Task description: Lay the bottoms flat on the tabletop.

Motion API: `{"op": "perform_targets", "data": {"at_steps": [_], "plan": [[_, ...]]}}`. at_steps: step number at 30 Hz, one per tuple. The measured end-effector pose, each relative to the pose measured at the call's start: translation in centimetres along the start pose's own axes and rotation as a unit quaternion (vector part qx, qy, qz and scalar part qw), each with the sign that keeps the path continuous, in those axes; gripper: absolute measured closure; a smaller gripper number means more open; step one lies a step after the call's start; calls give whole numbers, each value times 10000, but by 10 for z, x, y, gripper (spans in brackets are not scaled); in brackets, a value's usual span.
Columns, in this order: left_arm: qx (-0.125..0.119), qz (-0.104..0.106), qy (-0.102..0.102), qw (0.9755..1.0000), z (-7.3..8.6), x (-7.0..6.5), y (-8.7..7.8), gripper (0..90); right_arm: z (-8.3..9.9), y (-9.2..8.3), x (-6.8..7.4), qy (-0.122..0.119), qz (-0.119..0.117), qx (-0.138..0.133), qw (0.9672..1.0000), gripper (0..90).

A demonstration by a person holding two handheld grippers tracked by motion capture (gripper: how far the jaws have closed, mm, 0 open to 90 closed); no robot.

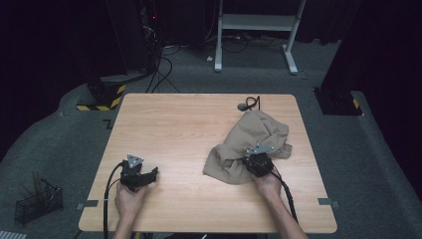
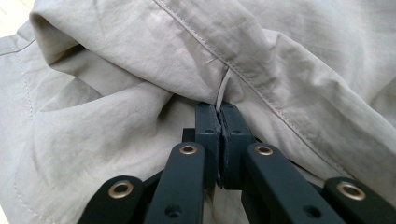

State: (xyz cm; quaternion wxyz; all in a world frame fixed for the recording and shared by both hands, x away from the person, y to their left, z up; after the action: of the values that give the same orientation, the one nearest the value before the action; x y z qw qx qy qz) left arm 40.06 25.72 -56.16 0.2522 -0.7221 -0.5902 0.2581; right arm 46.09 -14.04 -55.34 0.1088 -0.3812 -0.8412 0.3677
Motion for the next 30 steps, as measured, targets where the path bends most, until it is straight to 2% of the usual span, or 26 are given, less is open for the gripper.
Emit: {"op": "perform_targets", "data": {"at_steps": [17, 22, 30], "plan": [[-1, 5, 10, 10000, 0, -1, 0, 249, 1, -5, 27, -313, -322, 1, 9990, 881], [-4, -15, 15, 10000, 0, -1, 0, 249, 4, -7, 34, -235, -493, -81, 9985, 882], [-4, -19, 6, 10000, 0, -1, 0, 249, 7, -12, 48, -389, -665, -129, 9969, 882]]}}
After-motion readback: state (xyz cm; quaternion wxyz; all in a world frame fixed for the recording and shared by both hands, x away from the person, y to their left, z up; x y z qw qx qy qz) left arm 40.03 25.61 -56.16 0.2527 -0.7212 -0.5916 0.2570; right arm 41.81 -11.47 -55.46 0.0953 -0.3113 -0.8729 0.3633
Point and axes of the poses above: each handheld gripper's, and its own axes: y roughly forward along the jaws, z roughly out of its underside, x roughly to its left, the point moved 5 cm from there along y, roughly forward along the jaws, and after that the axes turned 6 degrees about -y, right-handed, at the moved point
